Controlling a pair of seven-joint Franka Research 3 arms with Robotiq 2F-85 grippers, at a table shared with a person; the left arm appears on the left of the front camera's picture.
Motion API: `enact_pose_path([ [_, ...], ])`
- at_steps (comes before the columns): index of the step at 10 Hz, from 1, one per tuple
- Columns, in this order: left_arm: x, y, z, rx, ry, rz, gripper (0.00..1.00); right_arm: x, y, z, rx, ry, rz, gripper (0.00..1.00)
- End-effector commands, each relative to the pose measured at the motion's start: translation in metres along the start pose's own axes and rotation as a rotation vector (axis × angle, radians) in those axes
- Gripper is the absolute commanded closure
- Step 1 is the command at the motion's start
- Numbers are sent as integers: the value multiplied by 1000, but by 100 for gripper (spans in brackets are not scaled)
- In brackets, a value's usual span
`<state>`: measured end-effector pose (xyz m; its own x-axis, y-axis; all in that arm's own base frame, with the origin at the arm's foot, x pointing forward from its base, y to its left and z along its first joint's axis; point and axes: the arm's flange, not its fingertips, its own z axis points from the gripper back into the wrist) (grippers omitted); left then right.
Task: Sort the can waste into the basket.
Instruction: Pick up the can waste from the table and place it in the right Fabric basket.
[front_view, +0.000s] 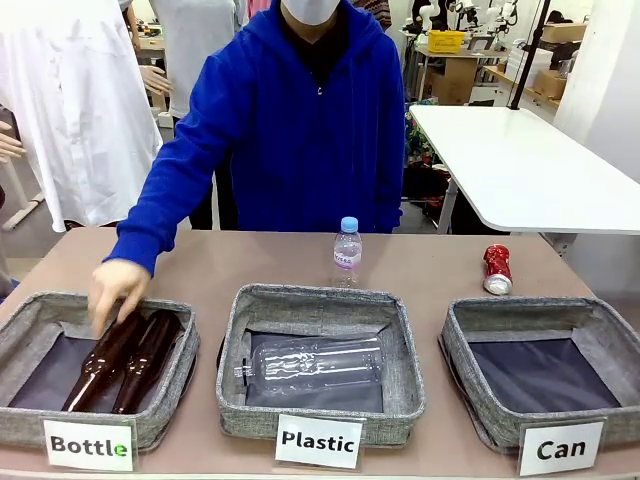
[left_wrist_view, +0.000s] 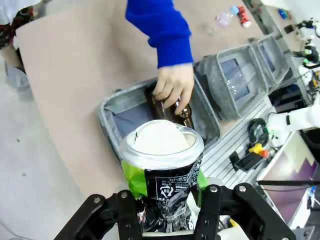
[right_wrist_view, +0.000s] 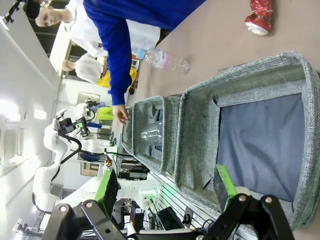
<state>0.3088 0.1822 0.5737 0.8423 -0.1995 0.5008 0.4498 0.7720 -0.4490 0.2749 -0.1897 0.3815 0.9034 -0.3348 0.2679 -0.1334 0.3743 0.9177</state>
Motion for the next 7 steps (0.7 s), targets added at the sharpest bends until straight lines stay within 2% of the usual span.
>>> enact_pose_path([
  [1,0,-12,0,17,-17,6,100,2,0,-1,19,-18,25,0],
  [4,23,-40,-34,-89,12,-13,100,2,0,-1,19,-18,25,0],
  [5,33,-60,-58,-183,83,-124,100,2,0,-1,19,-18,25,0],
  [6,43,-91,-95,-197,119,-181,100,2,0,-1,19,-18,25,0],
  [7,51,-118,-124,-174,103,-250,100,2,0,-1,19,-18,25,0],
])
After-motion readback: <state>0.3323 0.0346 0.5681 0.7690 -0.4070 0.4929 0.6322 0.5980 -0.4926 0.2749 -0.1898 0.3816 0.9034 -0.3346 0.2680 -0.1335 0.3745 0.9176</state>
